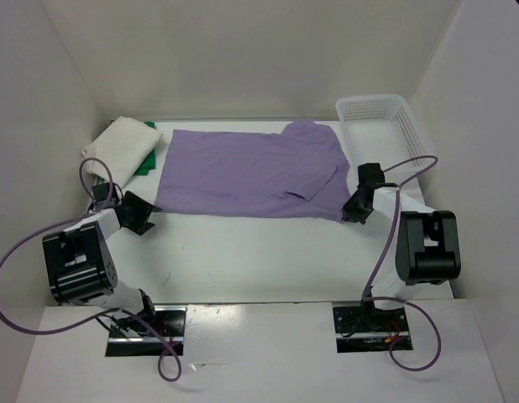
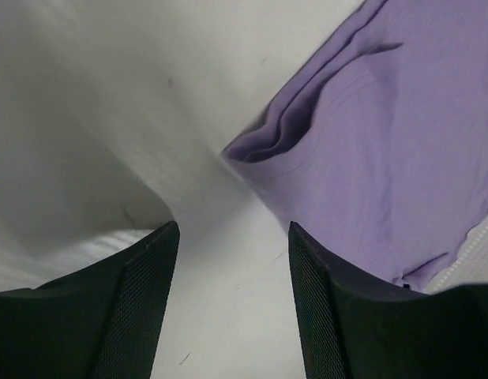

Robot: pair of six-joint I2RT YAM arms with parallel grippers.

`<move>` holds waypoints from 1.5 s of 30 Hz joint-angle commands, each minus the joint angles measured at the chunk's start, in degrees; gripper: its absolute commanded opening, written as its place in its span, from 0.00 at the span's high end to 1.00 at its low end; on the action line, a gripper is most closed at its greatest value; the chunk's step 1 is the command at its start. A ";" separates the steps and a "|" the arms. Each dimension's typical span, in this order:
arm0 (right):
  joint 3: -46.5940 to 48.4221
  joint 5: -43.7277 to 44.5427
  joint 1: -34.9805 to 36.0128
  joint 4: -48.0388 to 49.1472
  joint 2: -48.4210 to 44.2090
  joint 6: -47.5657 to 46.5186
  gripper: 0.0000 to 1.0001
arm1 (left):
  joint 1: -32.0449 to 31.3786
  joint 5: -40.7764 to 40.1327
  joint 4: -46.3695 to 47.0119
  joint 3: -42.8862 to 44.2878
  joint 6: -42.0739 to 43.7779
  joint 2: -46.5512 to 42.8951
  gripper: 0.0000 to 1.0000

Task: Fold and stack the t-shirts
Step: Fold the flattened tshirt in 1/3 of the way

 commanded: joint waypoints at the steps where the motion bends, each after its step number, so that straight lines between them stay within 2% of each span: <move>1: -0.89 -1.08 -0.34 2.40 -0.96 -0.72 1.00 | -0.29 0.98 6.65 3.17 -2.33 2.72 0.35; 5: -0.89 -1.61 -0.34 2.93 -0.96 -1.25 1.00 | -1.43 2.30 8.95 5.29 -3.04 9.56 0.42; 7: -0.89 -1.61 -0.34 2.93 -0.96 -1.25 1.00 | -1.96 1.96 6.60 6.96 -3.04 11.16 0.63; 8: -0.89 -1.08 -0.34 2.93 -0.96 -1.25 1.00 | -1.96 0.65 6.57 6.96 -2.52 11.69 0.78; 9: -0.89 -1.08 -0.34 2.93 -1.48 -1.25 1.00 | -1.96 0.63 6.57 6.96 -2.52 11.69 0.78; 10: -0.89 -1.08 -0.34 2.93 -1.49 -1.25 1.00 | -1.96 -1.37 5.10 6.96 -2.52 11.69 0.90; 12: -0.89 -1.08 -0.34 2.93 -1.49 -1.25 1.00 | -1.96 -2.88 4.56 6.96 -2.52 10.21 0.98; 17: -0.89 -1.07 -0.34 -0.84 -0.96 -1.25 1.00 | -1.44 -3.59 -0.45 6.97 -0.68 6.34 1.00; 21: -2.12 -1.86 -0.34 -4.09 -5.51 -0.11 1.00 | 1.80 -7.18 -6.33 3.10 3.97 -0.25 1.00; 24: 0.07 -5.03 -0.34 -7.34 -7.46 -0.11 0.99 | 5.14 -6.15 -12.30 0.11 5.22 -5.34 1.00; 28: 0.60 -6.79 -0.34 -12.27 -13.43 -0.11 0.98 | 6.30 -4.99 -18.03 -1.83 4.60 -12.99 1.00; 33: 1.66 -9.86 -3.07 -17.89 -17.30 -2.65 0.98 | 6.30 -2.63 -26.71 0.11 3.11 -14.93 0.97; 37: 3.06 -11.53 -3.60 -24.48 -19.95 -4.85 0.98 | 6.30 1.94 -29.63 -1.20 0.82 -16.17 0.96; 39: 3.06 -12.15 -3.60 -26.68 -19.95 -6.08 0.98 | 6.30 1.95 -31.38 -1.74 0.82 -17.39 0.96; 40: 3.06 -12.15 -3.07 -27.21 -19.95 -6.08 0.96 | 6.30 1.17 -31.39 -1.74 0.82 -17.40 0.93; 41: 3.06 -12.15 -2.46 -27.91 -19.95 -6.08 0.92 | 6.30 1.16 -32.26 -0.87 1.43 -17.40 0.86; 42: 3.59 -12.15 -2.45 -27.92 -19.95 -6.78 0.88 | 6.30 1.16 -32.27 -0.16 1.44 -17.40 0.58; 43: 4.37 -11.54 -2.45 -28.53 -19.95 -7.83 0.73 | 6.30 0.29 -32.27 -0.16 2.05 -17.40 0.41; 45: 6.30 -10.58 -2.45 -28.54 -19.42 -8.89 0.58 | 6.30 0.28 -31.22 1.94 2.05 -17.93 0.18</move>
